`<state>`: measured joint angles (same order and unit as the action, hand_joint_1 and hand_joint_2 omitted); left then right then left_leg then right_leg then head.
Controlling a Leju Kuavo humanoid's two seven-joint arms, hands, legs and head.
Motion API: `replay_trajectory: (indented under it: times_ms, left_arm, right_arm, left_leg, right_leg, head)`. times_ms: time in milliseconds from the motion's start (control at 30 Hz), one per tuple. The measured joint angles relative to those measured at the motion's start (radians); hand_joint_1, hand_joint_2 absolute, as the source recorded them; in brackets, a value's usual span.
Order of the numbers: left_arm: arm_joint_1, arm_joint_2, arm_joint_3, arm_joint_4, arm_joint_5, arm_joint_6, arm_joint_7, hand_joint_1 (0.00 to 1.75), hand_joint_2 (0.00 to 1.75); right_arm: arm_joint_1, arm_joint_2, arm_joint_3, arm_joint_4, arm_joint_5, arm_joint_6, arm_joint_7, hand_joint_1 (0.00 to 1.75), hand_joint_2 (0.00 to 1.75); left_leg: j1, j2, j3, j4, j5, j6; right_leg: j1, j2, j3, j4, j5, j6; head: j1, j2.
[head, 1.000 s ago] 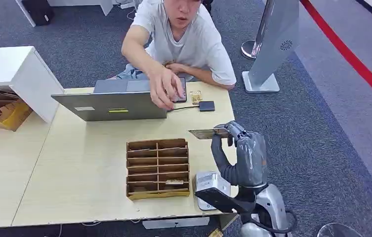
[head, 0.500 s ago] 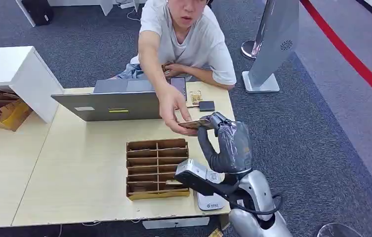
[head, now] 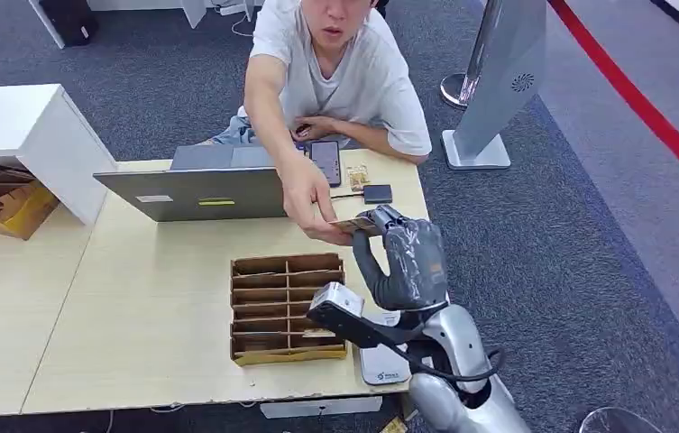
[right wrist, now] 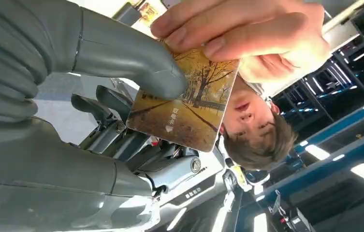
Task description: Pass the card to the sensor for recognition and then transmit it.
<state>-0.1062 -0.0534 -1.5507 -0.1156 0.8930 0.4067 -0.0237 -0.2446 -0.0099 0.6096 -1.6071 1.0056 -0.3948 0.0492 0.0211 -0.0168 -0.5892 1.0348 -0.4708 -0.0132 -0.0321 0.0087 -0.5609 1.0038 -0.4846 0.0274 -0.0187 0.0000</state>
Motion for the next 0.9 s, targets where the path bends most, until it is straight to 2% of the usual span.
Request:
replay_trajectory:
  times_ms: [33,67,100,133,167,300,700,900]
  left_arm:
    - [0.0,0.0,0.0,0.0,-0.001,0.0,0.0,0.0,1.75]
    - [0.0,0.0,0.0,0.0,-0.004,0.0,0.001,0.0,1.75]
    - [-0.001,0.0,0.0,0.0,-0.006,0.0,0.002,0.0,1.75]
    - [-0.002,0.0,0.0,0.0,-0.011,0.0,0.007,0.0,1.75]
    - [-0.002,0.0,0.0,0.0,-0.014,0.0,0.008,0.0,1.75]
    - [-0.003,0.0,0.0,0.0,-0.019,-0.001,0.009,0.0,1.75]
    - [-0.002,0.002,0.0,0.0,-0.011,0.0,0.008,0.0,1.75]
    - [0.0,0.005,0.0,0.0,0.001,0.006,0.0,0.0,1.75]
  right_arm:
    - [-0.001,0.0,0.001,0.002,0.0,0.0,0.0,1.75,1.75]
    - [-0.002,0.0,0.002,0.005,0.0,0.003,0.003,0.52,1.75]
    - [-0.004,0.0,0.003,0.006,0.0,0.006,0.003,0.0,1.75]
    - [-0.005,0.002,0.005,0.012,0.0,0.013,0.006,0.0,1.75]
    - [-0.007,0.003,0.007,0.016,-0.003,0.018,0.007,0.0,0.0]
    - [-0.008,0.005,0.014,0.024,-0.065,0.05,0.008,0.0,0.0]
    - [0.026,0.005,0.019,-0.013,-0.182,0.049,-0.031,0.0,0.0]
    - [0.059,0.005,0.02,-0.052,-0.287,0.073,-0.038,0.0,0.0]
  left_leg:
    - [0.0,0.0,0.0,0.0,0.0,0.0]
    - [0.0,0.0,0.0,0.0,0.0,0.0]
    - [0.0,0.0,0.0,0.0,0.0,0.0]
    - [0.0,0.0,0.0,0.0,0.0,0.0]
    - [0.0,0.0,0.0,0.0,0.0,0.0]
    - [0.0,0.0,0.0,0.0,0.0,0.0]
    - [0.0,0.0,0.0,0.0,0.0,0.0]
    - [0.0,0.0,0.0,0.0,0.0,0.0]
  right_leg:
    - [0.0,0.0,0.0,0.0,0.0,0.0]
    - [0.0,0.0,0.0,0.0,0.0,0.0]
    - [0.0,0.0,0.0,0.0,0.0,0.0]
    - [0.0,0.0,0.0,0.0,0.0,0.0]
    - [0.0,0.0,0.0,0.0,0.0,0.0]
    - [0.0,0.0,0.0,0.0,0.0,0.0]
    - [0.0,0.0,0.0,0.0,0.0,0.0]
    - [0.0,0.0,0.0,0.0,0.0,0.0]
  head:
    - [0.0,0.0]
    - [0.0,0.0]
    - [0.0,0.0]
    - [0.0,0.0]
    - [0.0,0.0]
    - [0.0,0.0]
    - [0.0,0.0]
    - [0.0,0.0]
